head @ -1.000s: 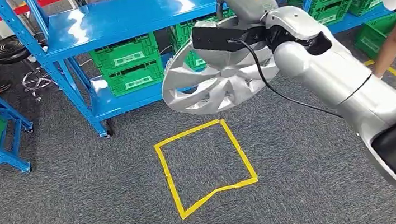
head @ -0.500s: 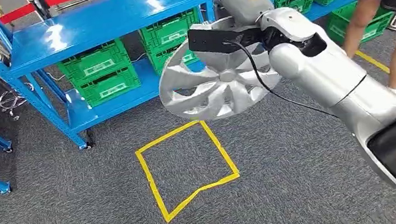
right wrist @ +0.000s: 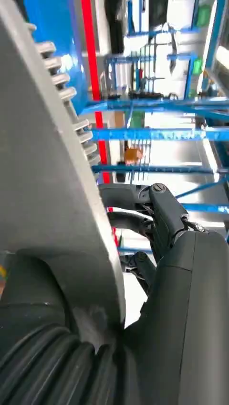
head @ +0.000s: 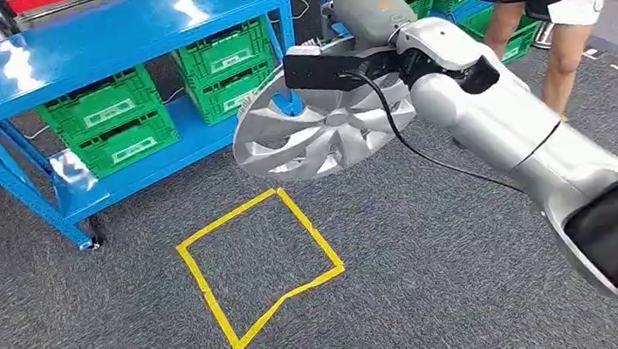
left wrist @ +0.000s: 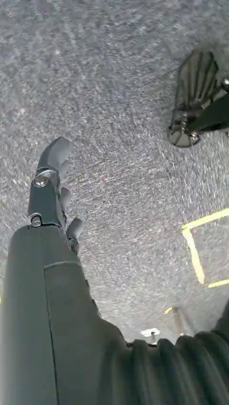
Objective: Take the parts from the cabinet and place them on the table.
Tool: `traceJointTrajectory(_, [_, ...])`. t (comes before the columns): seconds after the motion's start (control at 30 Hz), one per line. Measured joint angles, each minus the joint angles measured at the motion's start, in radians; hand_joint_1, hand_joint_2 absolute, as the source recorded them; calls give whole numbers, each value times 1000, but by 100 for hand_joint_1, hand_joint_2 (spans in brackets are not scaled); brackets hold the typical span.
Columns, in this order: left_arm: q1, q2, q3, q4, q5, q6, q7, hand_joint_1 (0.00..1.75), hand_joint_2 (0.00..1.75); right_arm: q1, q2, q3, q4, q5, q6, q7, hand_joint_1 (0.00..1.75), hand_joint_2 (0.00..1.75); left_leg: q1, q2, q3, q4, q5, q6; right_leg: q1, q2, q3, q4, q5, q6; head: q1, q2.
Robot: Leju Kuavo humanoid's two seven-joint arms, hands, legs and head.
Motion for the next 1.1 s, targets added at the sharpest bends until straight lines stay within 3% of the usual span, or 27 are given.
traceJointTrajectory(0.03, [3,0,0,0,0,0,0,0,175,5,-3,0,-1,-1,1,0,175,175,0,11,-3,1,0,0,-1,-1,-26,64,-24,3,0,0])
traceJointTrajectory(0.07, [6,-1,0,0,-2,0,-2,0,175,12,-18,0,-4,-8,2,-1,175,175,0,23,-5,2,0,1,-1,-2,-34,91,-26,5,0,0])
traceJointTrajectory(0.1, [6,-1,0,1,-4,0,-3,0,175,17,-28,0,-8,-10,3,-2,175,175,0,33,-6,3,1,1,-1,-4,-17,67,-8,5,0,0])
traceJointTrajectory(0.13, [6,-2,0,1,-8,-1,-4,0,175,19,-35,0,-11,-11,4,-2,175,175,0,43,-8,4,1,1,-1,-9,22,4,23,4,0,0])
traceJointTrajectory(0.17, [5,-2,0,1,-9,-2,-5,0,175,18,-42,-1,-17,-15,7,-2,175,175,0,56,-9,7,1,0,0,-22,90,-106,64,1,0,0])
traceJointTrajectory(0.2, [4,-2,0,1,-9,-2,-5,0,175,16,-45,-4,-23,-16,10,-2,175,175,-2,65,-8,11,0,-2,4,-58,143,-191,85,-2,0,0])
traceJointTrajectory(0.23, [2,-1,0,0,-11,-5,-5,0,175,14,-46,-10,-27,-18,15,0,175,175,-10,72,-8,13,-3,-7,10,-88,144,-205,78,-15,-1,0])
traceJointTrajectory(0.37, [-6,-2,-1,0,-19,-11,-8,0,175,-6,-49,-17,-29,-21,41,8,175,175,-12,109,-6,8,0,-27,7,-41,134,-220,100,-40,-1,0])
traceJointTrajectory(0.4, [-8,0,-1,0,-21,-12,-8,0,175,-9,-49,-17,-29,-21,42,8,175,175,-5,88,-13,18,-10,-36,0,-36,137,-226,109,-46,-2,0])
traceJointTrajectory(0.43, [-8,-1,-1,1,-21,-12,-8,0,175,-13,-49,-17,-29,-23,42,6,175,175,-3,39,-24,51,-43,-44,-4,-29,135,-228,114,-51,-3,0])
traceJointTrajectory(0.47, [-8,-3,-1,2,-21,-12,-7,0,175,-13,-49,-17,-29,-26,41,4,175,175,1,11,-48,118,-87,-49,-7,-21,132,-228,116,-52,-5,0])
traceJointTrajectory(0.53, [-4,-2,-1,2,-16,-11,-8,0,175,-6,-49,-17,-29,-33,36,-6,175,175,7,0,-105,266,-155,-57,-7,0,125,-228,121,-52,-5,0])
traceJointTrajectory(0.57, [-2,-2,-1,2,-11,-10,-14,0,175,0,-49,-17,-29,-37,33,-10,175,175,8,-1,-119,306,-163,-58,-8,13,121,-228,124,-50,-5,0])
traceJointTrajectory(0.6, [-1,-2,-1,2,-8,-10,-19,0,175,5,-49,-17,-29,-39,30,-13,175,175,9,-2,-109,291,-147,-59,-10,27,119,-227,126,-47,-5,0])
traceJointTrajectory(0.67, [-2,0,-1,2,-8,-10,-23,0,175,9,-50,-17,-29,-39,29,-15,175,175,13,-11,-27,140,-66,-58,-14,50,118,-227,129,-40,-5,0])
traceJointTrajectory(0.7, [-2,0,-1,2,-8,-10,-24,0,175,9,-50,-17,-29,-39,28,-16,175,175,18,-35,21,48,-29,-59,-17,59,118,-226,131,-36,-5,0])
traceJointTrajectory(0.73, [-2,-1,-1,3,-8,-10,-24,0,175,7,-50,-17,-29,-39,26,-16,175,175,23,-91,41,8,-46,-62,-15,66,113,-226,133,-28,-5,0])
traceJointTrajectory(0.87, [-2,-2,-1,4,-8,-10,-27,0,175,10,-52,-17,-29,-39,24,-16,175,175,14,-58,40,0,-33,-36,-20,108,101,-242,156,7,-5,0])
traceJointTrajectory(0.9, [-3,-2,-1,3,-9,-10,-28,0,175,11,-54,-17,-29,-39,23,-16,175,175,23,-45,41,-10,-25,-24,-24,99,96,-237,151,8,-5,0])
traceJointTrajectory(0.93, [-4,-2,-1,3,-9,-9,-27,0,175,10,-55,-17,-28,-38,19,-15,175,175,20,-35,41,-13,-22,-18,-12,51,83,-212,130,8,2,0])
traceJointTrajectory(0.97, [-3,-1,-1,3,-9,-8,-25,0,175,9,-54,-18,-28,-37,11,-10,175,175,18,-25,37,-13,-20,-13,-10,19,54,-150,92,10,5,0])
traceJointTrajectory(1.03, [-2,1,-1,3,-12,-8,-22,0,175,18,-53,-18,-28,-35,1,-8,175,175,12,-1,32,-11,-18,-8,-10,-1,-18,15,18,11,4,0])
traceJointTrajectory(1.07, [-3,2,-1,3,-14,-8,-21,0,175,25,-54,-18,-28,-34,0,-7,175,175,9,11,29,-10,-18,-7,-10,-2,-39,68,4,11,4,0])
traceJointTrajectory(1.1, [-3,2,-1,3,-15,-8,-20,0,175,32,-55,-18,-28,-33,0,-6,175,175,8,22,27,-9,-18,-6,-9,-3,-35,66,13,8,5,0])
